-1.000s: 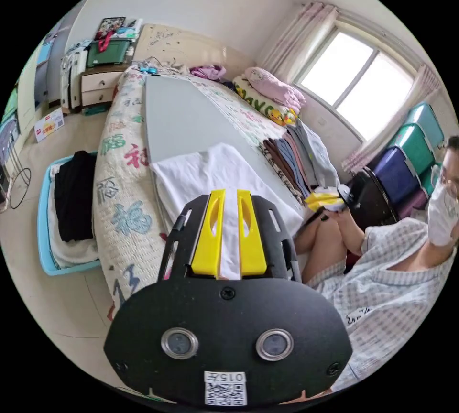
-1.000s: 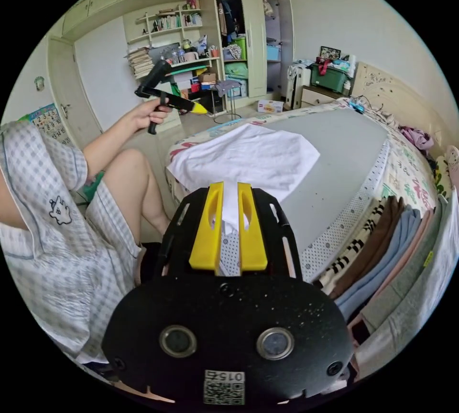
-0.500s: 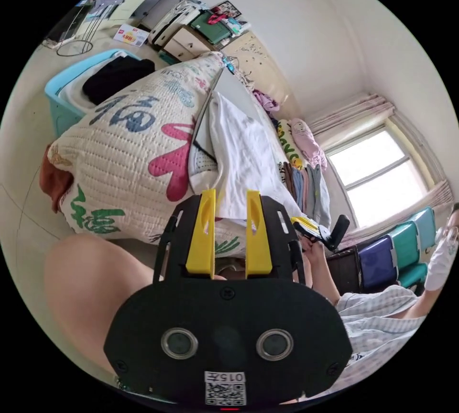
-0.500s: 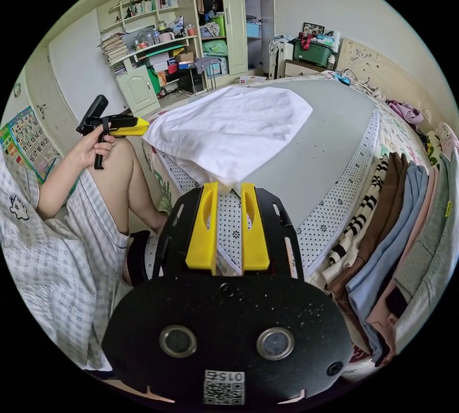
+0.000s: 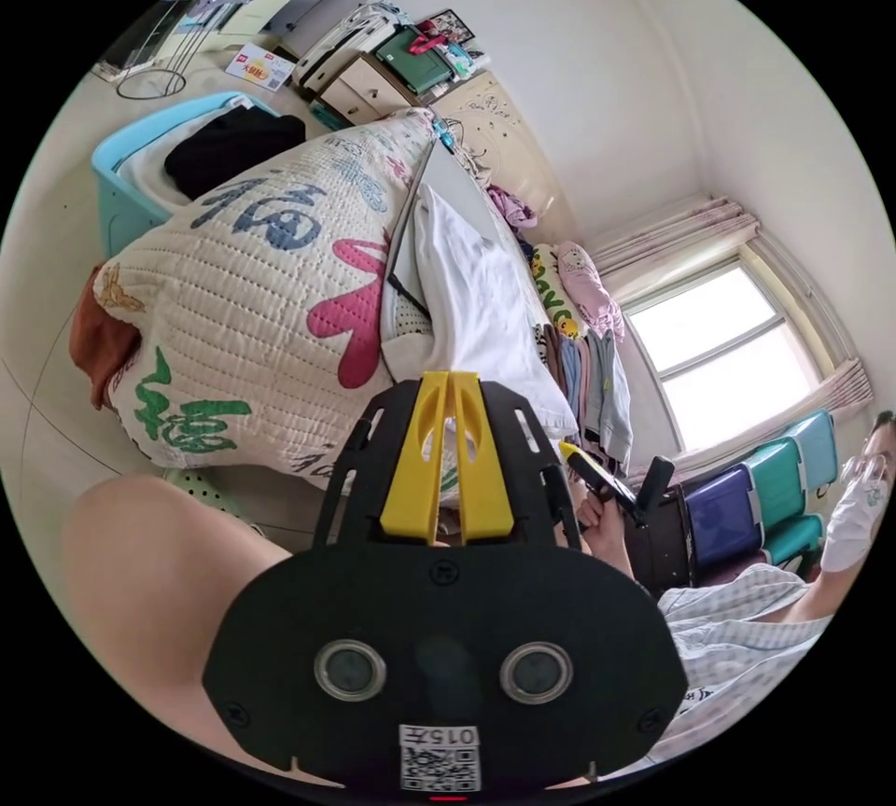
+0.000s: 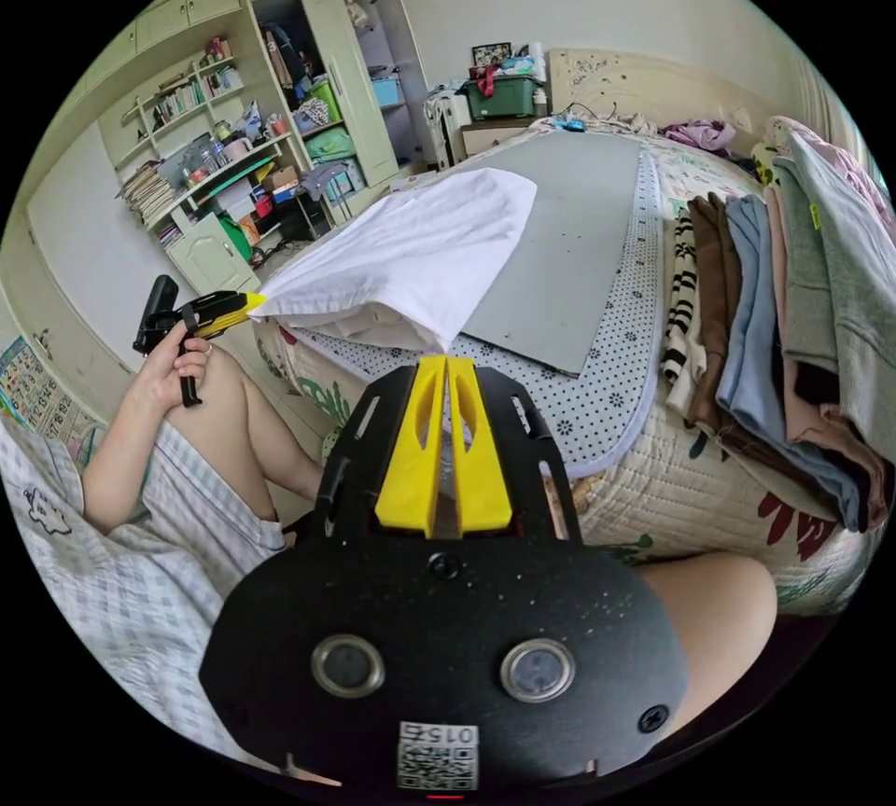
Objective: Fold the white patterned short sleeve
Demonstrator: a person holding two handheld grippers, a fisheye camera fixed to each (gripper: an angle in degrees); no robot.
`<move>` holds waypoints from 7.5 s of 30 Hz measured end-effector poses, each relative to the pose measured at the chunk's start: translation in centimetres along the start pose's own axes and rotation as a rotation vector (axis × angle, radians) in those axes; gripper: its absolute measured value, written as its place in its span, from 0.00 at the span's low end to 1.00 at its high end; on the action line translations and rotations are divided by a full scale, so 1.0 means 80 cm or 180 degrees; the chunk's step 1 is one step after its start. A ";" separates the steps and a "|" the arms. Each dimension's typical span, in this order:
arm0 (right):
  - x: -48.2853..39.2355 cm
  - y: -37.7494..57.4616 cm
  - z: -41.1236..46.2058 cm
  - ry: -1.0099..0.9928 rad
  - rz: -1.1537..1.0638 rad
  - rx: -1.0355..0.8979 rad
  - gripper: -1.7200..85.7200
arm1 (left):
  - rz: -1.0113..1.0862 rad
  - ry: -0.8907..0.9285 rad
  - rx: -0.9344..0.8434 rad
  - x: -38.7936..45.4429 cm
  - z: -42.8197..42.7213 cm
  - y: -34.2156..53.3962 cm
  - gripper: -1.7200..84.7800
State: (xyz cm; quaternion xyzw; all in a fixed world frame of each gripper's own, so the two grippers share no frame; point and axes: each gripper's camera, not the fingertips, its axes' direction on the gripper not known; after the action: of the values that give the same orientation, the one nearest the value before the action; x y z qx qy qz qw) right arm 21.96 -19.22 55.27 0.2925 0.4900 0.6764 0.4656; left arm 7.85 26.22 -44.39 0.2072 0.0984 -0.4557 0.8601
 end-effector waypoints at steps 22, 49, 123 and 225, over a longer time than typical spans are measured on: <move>-0.126 -0.070 0.050 0.0943 -0.0092 0.0125 0.04 | 0.0073 0.0130 0.0080 -0.026 -0.035 0.013 0.01; -0.176 -0.199 -0.077 -0.0093 0.0777 -0.0100 0.01 | -0.0066 0.0054 0.0099 -0.025 -0.028 0.003 0.01; -0.191 -0.761 0.056 -0.1586 0.0895 -0.0437 0.13 | 0.0908 -0.0580 -0.0803 0.060 0.312 -0.427 0.13; -0.508 -0.381 -0.114 -0.0671 0.1854 0.0282 0.06 | 0.1627 0.0267 0.0332 -0.032 -0.107 -0.186 0.02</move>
State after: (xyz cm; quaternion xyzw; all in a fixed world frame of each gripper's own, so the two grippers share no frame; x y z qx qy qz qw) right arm 40.72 -57.40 26.03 0.5092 0.3637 0.7252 0.2873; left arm -5.71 24.56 -55.11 0.2880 0.0549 -0.2191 0.9306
